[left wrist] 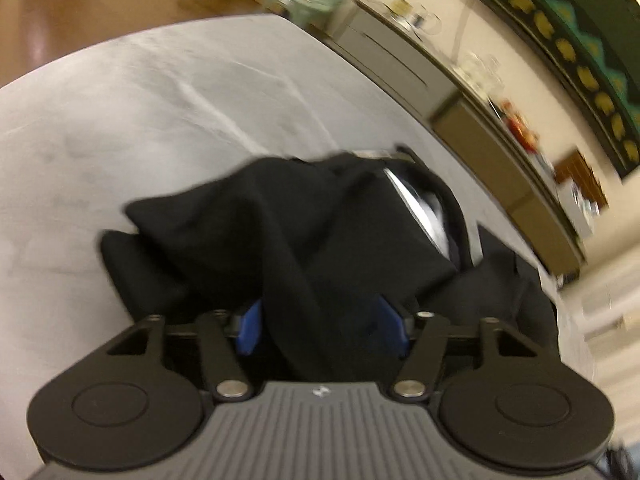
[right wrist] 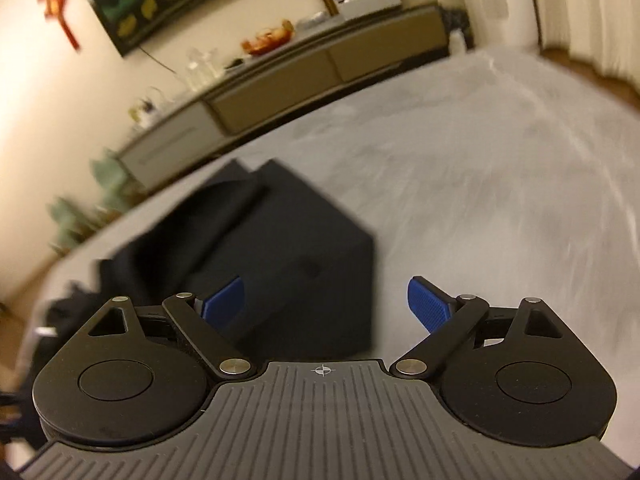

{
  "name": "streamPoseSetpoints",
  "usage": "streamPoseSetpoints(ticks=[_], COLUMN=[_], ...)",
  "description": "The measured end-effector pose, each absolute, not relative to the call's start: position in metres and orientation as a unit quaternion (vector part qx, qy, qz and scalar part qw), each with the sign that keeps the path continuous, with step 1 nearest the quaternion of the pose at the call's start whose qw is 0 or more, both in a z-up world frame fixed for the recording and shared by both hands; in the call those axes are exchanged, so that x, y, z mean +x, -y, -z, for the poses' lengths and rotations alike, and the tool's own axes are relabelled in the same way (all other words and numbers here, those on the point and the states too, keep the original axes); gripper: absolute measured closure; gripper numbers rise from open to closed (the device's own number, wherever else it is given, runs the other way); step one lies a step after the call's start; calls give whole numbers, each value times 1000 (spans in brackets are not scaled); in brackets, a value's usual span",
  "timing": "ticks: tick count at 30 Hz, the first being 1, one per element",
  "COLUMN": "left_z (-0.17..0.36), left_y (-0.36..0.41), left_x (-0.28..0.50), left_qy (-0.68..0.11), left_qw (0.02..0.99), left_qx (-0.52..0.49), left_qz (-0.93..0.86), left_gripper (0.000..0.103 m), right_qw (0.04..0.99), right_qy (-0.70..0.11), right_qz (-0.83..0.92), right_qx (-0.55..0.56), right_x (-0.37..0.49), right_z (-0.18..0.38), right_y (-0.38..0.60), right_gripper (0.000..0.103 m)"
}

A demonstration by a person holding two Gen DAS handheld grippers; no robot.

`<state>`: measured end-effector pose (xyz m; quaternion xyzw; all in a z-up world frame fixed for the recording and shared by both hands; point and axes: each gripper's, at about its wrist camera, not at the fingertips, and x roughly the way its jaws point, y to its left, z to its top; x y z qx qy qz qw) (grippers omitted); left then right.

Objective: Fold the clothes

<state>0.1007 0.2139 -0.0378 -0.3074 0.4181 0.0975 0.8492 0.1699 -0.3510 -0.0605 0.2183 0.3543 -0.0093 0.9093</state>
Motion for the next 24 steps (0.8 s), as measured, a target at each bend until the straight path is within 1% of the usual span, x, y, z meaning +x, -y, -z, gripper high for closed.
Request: streamPoseSetpoints(ticks=[2,3,4,5,6,7,8,9,10,11,12,13,14,15,16,19,20,21,22,23,24], left_z=[41,42,44,45,46,47,47,46,46,46,45,41,37,32,25,7,4,5,10,15,21], left_y=[-212,-211,-211,-212,-213,-213,-213,-213,-213,-213,-214,-215,-217,-219,-222,-234,-238,-241,-245,-248,-252], left_x=[103,104,104,105,107,108,109,110,111,113,116,118,119,119,118,107,103,101,100,100,100], left_qy=[-423,-425,-426,-428,-428,-429,-429,-428,-428,-426,-422,-414,-403,-392,-375,-324,-317,-320,-332,-346,-361], left_qw=[850,851,850,849,848,849,850,851,854,856,859,864,869,874,881,899,901,899,893,886,877], left_qx=[-299,-296,-294,-295,-296,-294,-291,-286,-282,-278,-273,-270,-269,-267,-266,-257,-255,-257,-264,-271,-282], left_qz=[-93,-92,-92,-94,-93,-94,-96,-97,-97,-96,-96,-98,-101,-103,-111,-143,-150,-151,-150,-149,-148], left_gripper=[39,39,41,44,46,51,57,61,71,80,84,95,99,99,99,99,99,99,99,99,99], right_qw=[913,911,909,907,907,910,912,912,907,899,895,896,897,902,910,937,943,949,954,954,950], right_qy=[-365,-372,-379,-387,-389,-386,-383,-384,-391,-401,-402,-393,-385,-361,-319,-161,-120,-114,-127,-155,-202], right_qz=[14,13,13,11,6,-3,-11,-23,-41,-64,-80,-90,-100,-107,-112,-98,-83,-51,-12,23,52], right_qx=[185,181,174,167,159,152,144,142,149,161,173,184,195,214,242,295,300,289,273,254,231], right_x=[188,197,206,215,223,230,236,241,243,245,245,242,239,232,221,159,137,116,98,84,76], right_z=[67,72,78,83,86,87,89,90,90,91,89,84,78,64,42,-31,-51,-57,-57,-48,-31], right_y=[342,342,341,340,338,335,332,329,327,325,324,323,323,328,337,374,385,392,398,402,403], right_gripper=[12,14,22,31,33,38,49,59,96,101,101,101,102,102,103,103,103,103,103,103,102])
